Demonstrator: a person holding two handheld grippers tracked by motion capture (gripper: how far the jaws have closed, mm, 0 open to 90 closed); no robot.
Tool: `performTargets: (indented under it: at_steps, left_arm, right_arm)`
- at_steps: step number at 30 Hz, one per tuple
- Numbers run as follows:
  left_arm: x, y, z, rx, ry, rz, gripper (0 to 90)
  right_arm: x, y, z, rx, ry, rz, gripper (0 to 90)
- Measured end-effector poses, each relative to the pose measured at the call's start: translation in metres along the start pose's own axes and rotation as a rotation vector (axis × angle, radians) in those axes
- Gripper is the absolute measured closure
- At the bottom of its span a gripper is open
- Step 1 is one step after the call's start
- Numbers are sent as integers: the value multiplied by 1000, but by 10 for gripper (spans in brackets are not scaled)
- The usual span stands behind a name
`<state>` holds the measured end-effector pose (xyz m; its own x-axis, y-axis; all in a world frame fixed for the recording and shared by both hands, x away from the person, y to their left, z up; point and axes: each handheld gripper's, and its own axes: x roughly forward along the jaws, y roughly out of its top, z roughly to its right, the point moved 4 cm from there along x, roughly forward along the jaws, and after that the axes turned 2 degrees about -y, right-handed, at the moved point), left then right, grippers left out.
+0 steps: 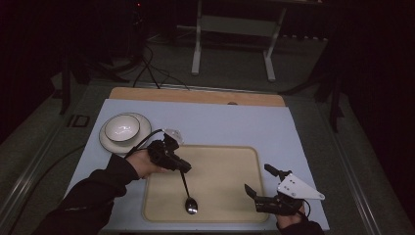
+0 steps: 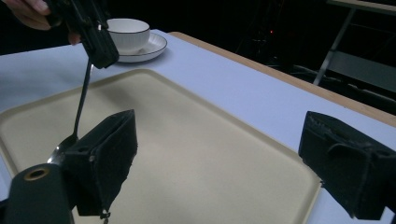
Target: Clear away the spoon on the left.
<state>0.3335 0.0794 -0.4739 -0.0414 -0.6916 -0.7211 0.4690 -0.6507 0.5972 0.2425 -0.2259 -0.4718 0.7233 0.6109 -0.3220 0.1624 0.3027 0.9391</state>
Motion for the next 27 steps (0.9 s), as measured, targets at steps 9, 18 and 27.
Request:
performTargets:
  at_steps: [9,18,27]
  left_arm:
    - [16,6,-14,-29,3,53,835]
    - [31,9,-24,-44,12,116,820]
    - [48,7,-36,-74,42,152,787]
  right_arm:
    - [0,-1,0,2,2,-3,119]
    - [1,-1,1,6,2,-5,119]
    - [1,-1,1,9,4,-4,119]
